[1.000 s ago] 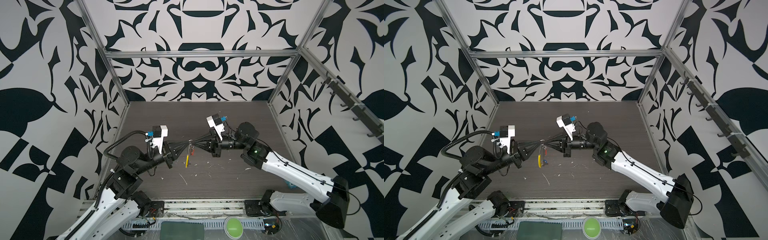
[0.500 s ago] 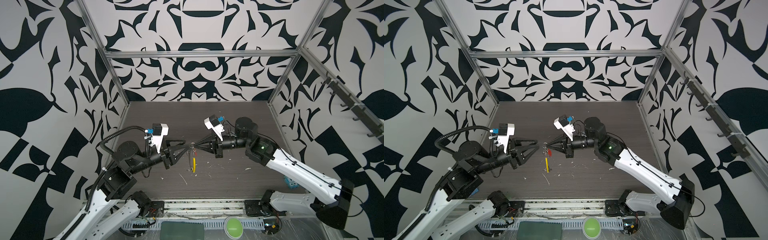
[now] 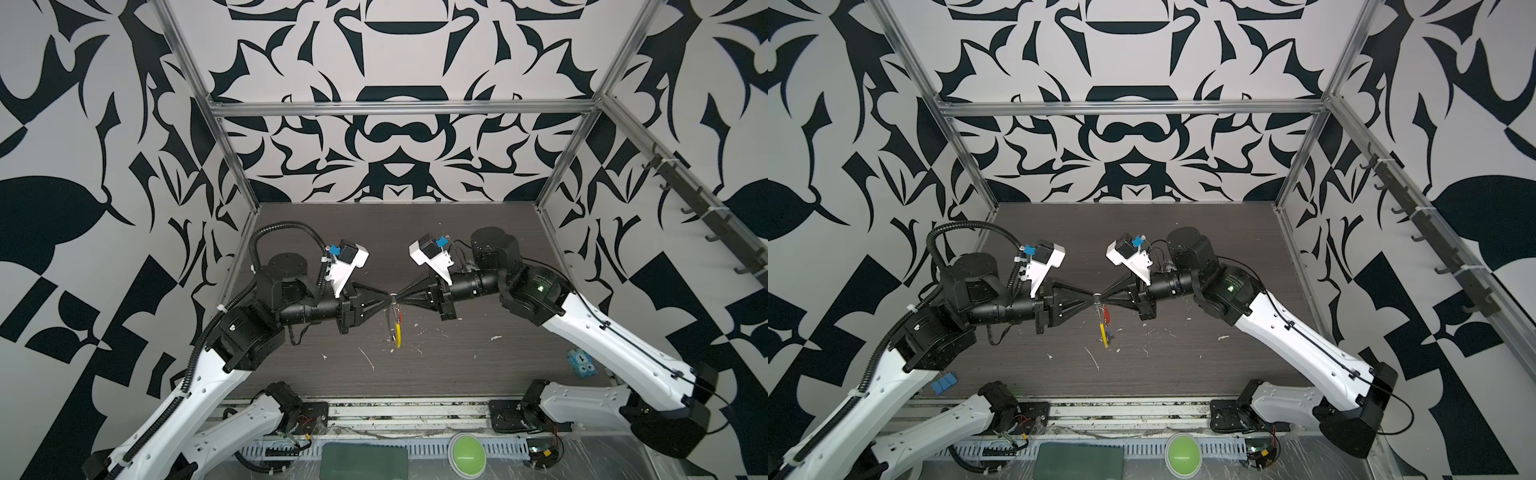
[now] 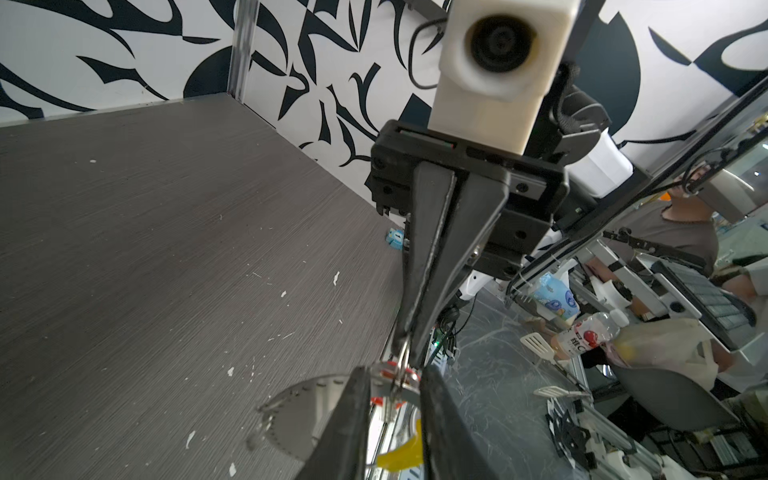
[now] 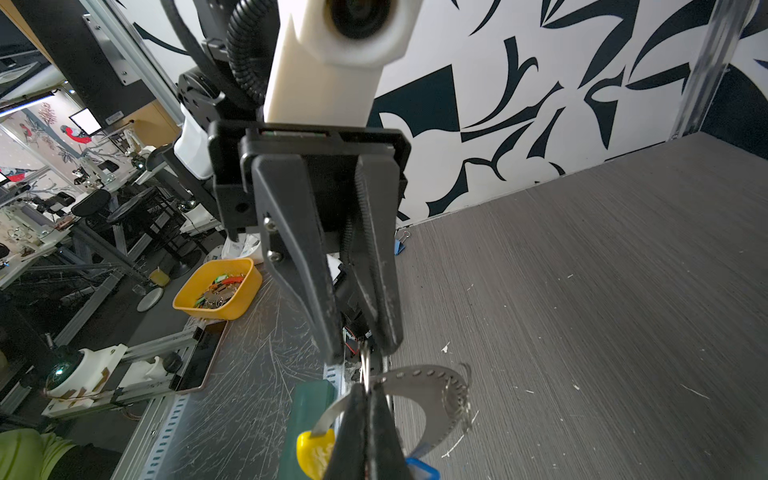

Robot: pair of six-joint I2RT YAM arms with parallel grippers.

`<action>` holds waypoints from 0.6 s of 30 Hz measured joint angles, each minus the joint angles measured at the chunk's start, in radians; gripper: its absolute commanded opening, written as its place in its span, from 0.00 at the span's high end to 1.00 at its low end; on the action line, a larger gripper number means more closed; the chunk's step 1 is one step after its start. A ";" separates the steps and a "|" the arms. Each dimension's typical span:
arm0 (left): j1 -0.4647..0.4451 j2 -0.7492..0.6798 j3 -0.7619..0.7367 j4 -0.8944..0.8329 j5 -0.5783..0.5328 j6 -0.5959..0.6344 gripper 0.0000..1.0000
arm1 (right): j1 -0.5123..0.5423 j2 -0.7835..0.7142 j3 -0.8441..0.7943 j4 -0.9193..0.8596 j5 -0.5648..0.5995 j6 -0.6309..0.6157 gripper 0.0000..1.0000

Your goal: Remove the keys from the keyring

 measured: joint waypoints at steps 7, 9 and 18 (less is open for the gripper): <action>0.002 0.024 0.019 -0.030 0.032 0.005 0.83 | 0.000 0.015 0.007 -0.047 -0.002 -0.027 1.00; 0.002 0.029 0.023 -0.035 0.035 0.006 0.83 | 0.000 0.017 0.012 -0.055 -0.002 -0.031 1.00; 0.002 0.035 0.023 -0.045 0.042 0.011 0.88 | 0.000 0.018 0.017 -0.074 -0.003 -0.042 1.00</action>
